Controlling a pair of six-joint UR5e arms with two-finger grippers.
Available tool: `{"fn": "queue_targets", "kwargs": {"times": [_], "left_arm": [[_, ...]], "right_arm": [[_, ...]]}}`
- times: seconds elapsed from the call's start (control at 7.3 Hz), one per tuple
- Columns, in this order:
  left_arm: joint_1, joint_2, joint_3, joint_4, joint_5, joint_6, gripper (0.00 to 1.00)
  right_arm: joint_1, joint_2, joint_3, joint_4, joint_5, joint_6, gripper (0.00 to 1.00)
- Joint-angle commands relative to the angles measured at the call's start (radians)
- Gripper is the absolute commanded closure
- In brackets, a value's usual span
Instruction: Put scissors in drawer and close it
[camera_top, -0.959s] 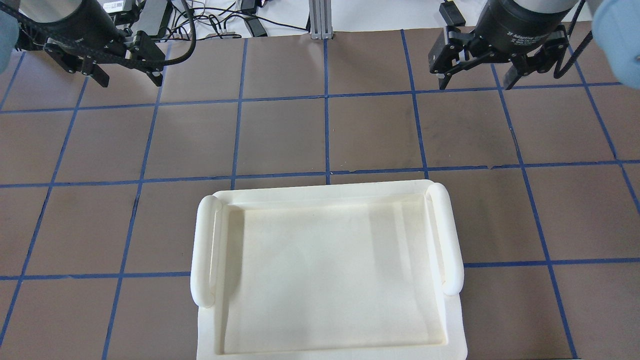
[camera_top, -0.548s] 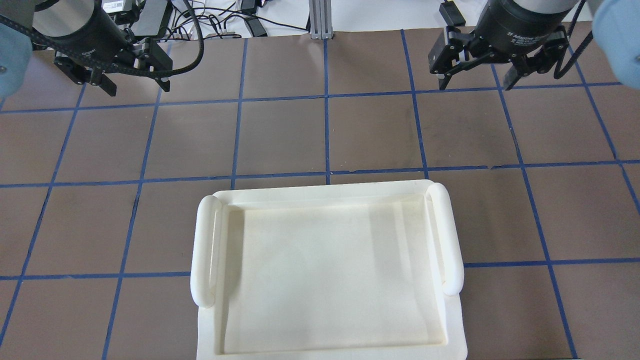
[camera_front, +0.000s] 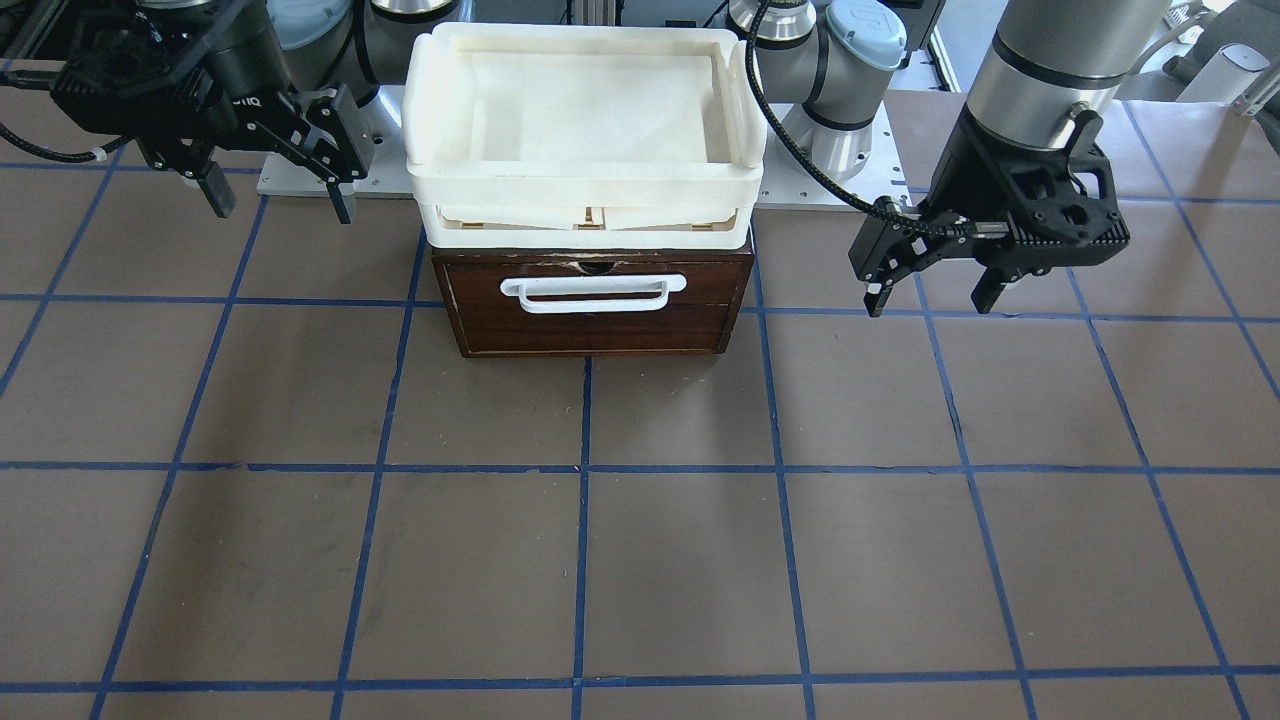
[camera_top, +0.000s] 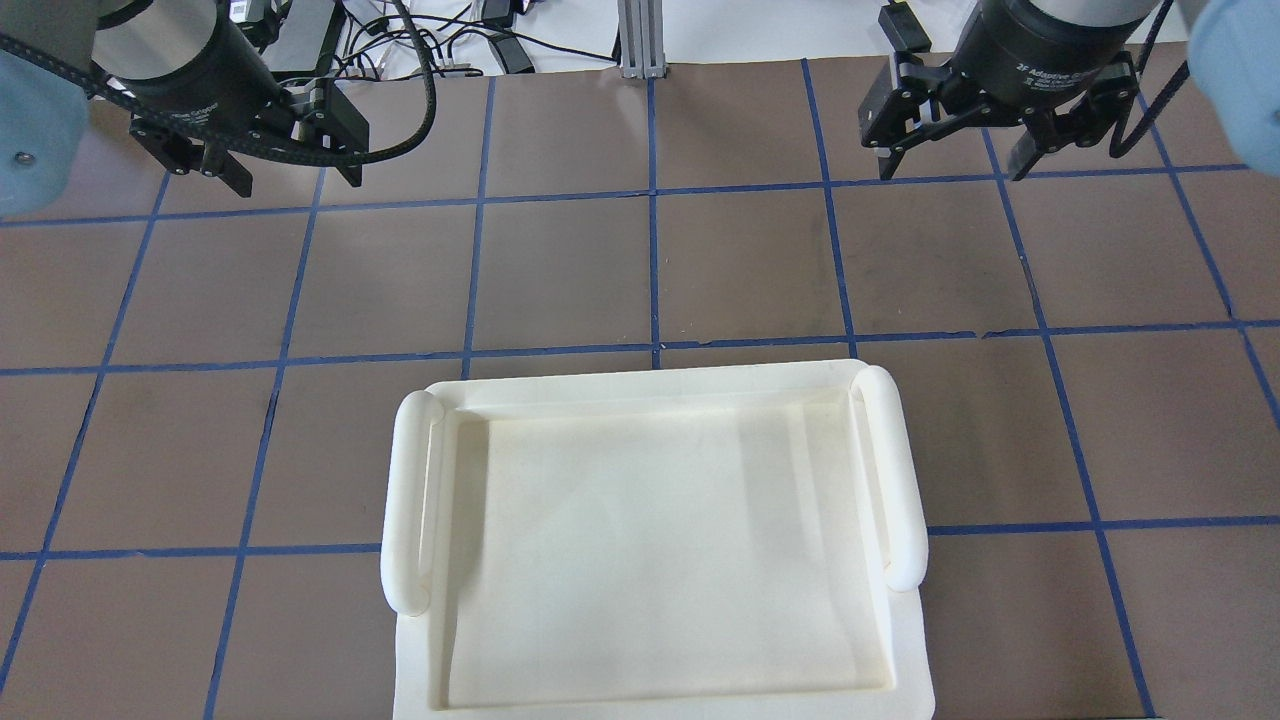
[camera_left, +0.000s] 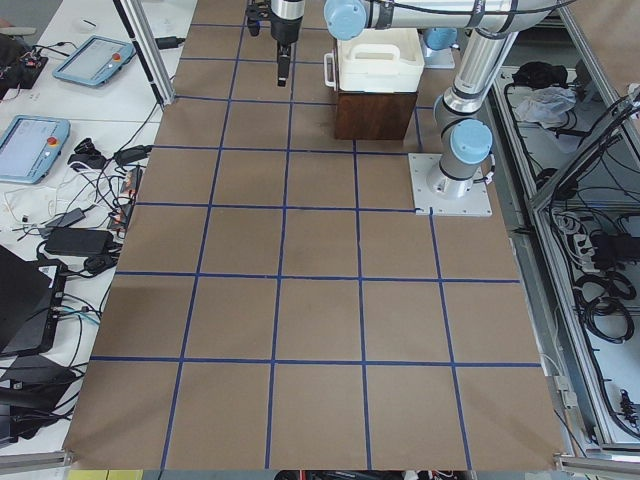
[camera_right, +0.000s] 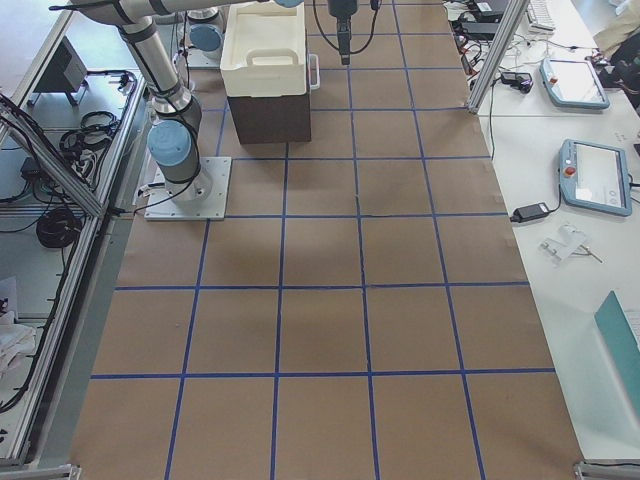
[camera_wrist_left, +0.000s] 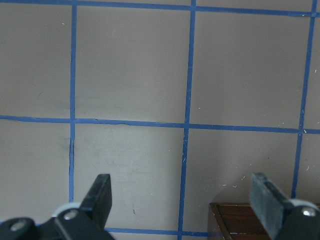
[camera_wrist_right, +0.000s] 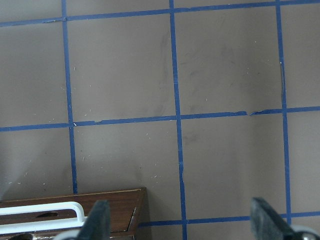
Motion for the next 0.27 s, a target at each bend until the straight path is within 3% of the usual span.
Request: {"fn": "queue_targets", "kwargs": {"times": [0.0, 0.14], "left_arm": [[-0.001, 0.010, -0.013, -0.001, 0.005, 0.001, 0.00], [-0.001, 0.012, -0.014, -0.003, 0.005, 0.007, 0.00]], "right_arm": [[-0.001, 0.000, 0.000, 0.001, 0.000, -0.002, 0.00], [-0.001, 0.000, 0.000, 0.001, -0.003, -0.002, 0.00]]}}
